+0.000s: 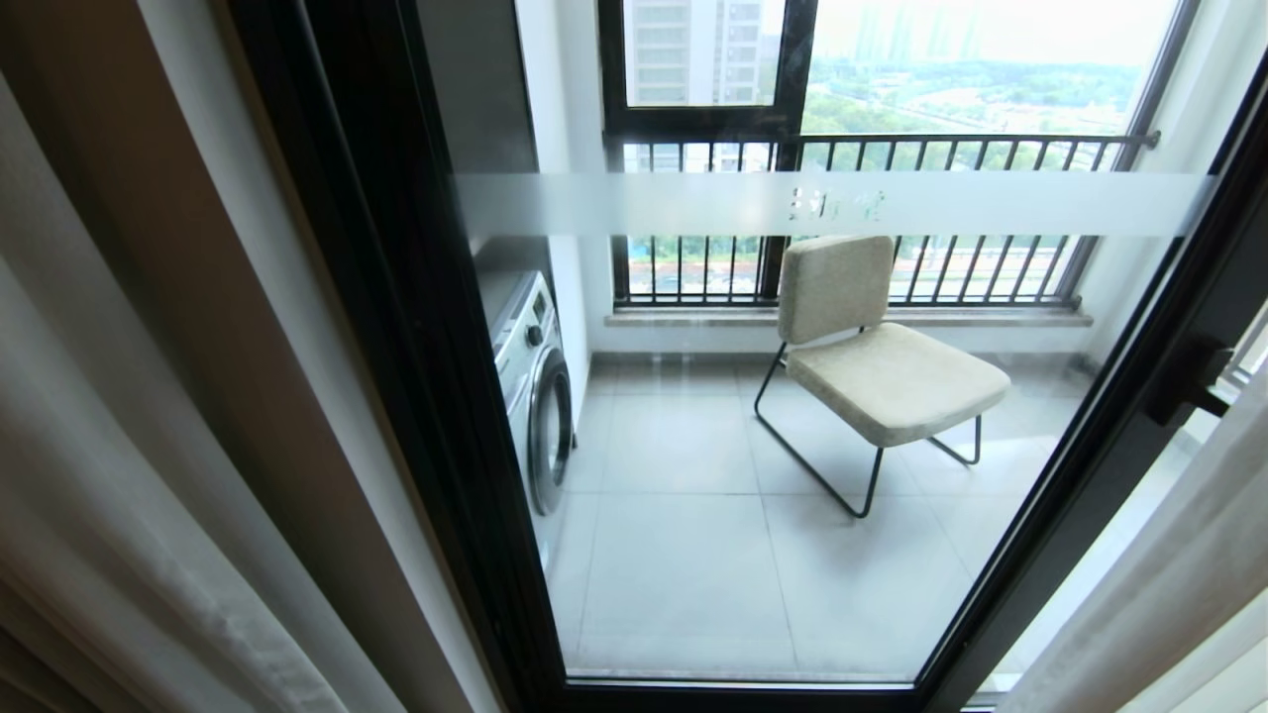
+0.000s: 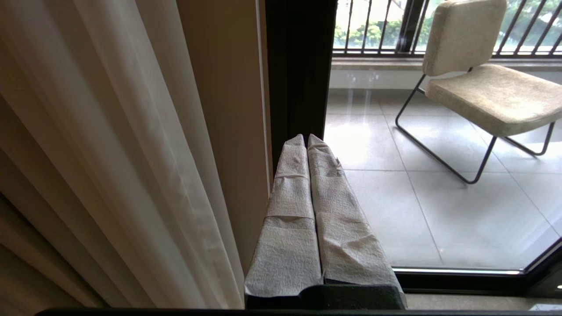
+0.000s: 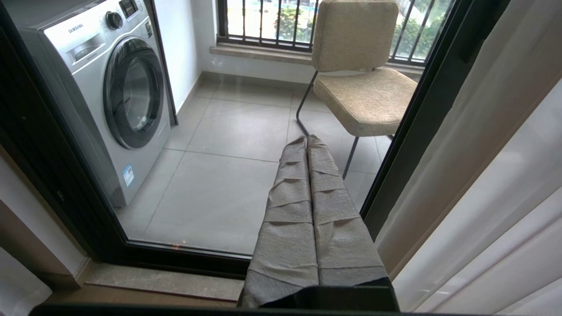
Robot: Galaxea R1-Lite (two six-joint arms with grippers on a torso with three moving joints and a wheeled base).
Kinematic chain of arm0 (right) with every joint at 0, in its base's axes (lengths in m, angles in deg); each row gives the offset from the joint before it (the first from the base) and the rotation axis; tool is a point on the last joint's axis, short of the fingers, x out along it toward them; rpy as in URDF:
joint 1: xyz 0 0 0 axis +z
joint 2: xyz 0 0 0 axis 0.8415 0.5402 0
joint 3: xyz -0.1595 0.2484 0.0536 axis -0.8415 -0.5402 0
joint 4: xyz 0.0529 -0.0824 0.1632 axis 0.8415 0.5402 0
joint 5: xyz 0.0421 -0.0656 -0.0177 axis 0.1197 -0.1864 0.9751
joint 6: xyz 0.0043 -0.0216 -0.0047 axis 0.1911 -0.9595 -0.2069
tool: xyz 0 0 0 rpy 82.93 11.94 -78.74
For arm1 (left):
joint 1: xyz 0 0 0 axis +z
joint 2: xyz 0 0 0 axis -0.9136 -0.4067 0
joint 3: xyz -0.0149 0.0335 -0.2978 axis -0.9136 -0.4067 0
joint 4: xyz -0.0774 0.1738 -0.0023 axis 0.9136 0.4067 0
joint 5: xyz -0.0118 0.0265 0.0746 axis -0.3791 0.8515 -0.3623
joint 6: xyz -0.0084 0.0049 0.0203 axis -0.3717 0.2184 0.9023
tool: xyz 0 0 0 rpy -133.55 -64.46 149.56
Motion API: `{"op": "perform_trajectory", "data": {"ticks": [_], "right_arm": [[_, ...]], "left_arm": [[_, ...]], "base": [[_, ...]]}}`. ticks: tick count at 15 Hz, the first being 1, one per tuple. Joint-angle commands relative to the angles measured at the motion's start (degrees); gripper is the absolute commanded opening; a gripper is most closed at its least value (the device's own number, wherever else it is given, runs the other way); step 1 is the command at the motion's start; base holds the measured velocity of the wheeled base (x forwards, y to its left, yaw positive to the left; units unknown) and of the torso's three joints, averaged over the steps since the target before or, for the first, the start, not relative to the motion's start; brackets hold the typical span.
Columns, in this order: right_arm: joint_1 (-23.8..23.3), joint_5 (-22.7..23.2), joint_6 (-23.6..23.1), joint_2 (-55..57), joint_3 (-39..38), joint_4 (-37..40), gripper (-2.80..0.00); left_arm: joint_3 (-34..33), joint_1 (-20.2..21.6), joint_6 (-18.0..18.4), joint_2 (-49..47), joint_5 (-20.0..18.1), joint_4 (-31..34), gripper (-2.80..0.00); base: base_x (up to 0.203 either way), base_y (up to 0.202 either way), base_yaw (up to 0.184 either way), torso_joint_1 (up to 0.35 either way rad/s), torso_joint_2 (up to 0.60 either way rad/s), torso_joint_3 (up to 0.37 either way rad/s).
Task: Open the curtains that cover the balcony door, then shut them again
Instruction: Pull the inner curtains open on both sides
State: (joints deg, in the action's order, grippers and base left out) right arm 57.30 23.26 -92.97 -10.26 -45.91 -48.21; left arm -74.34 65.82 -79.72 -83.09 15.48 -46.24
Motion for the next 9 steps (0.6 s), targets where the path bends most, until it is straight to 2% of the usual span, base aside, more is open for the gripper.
{"op": "perform_trajectory", "data": {"ticks": [1,9], "right_arm": [[0.0,0.0,0.0,0.0,0.0,0.0,-2.80],[0.0,0.1,0.0,0.0,0.0,0.0,-2.80]], "left_arm": [[0.0,0.0,-0.1,0.0,0.1,-0.1,-2.80],[0.0,0.0,0.0,0.0,-0.1,0.0,-2.80]], "base": [[0.000,0.000,0.000,0.000,0.00,0.000],[0.000,0.000,0.000,0.000,0.00,0.000]]}}
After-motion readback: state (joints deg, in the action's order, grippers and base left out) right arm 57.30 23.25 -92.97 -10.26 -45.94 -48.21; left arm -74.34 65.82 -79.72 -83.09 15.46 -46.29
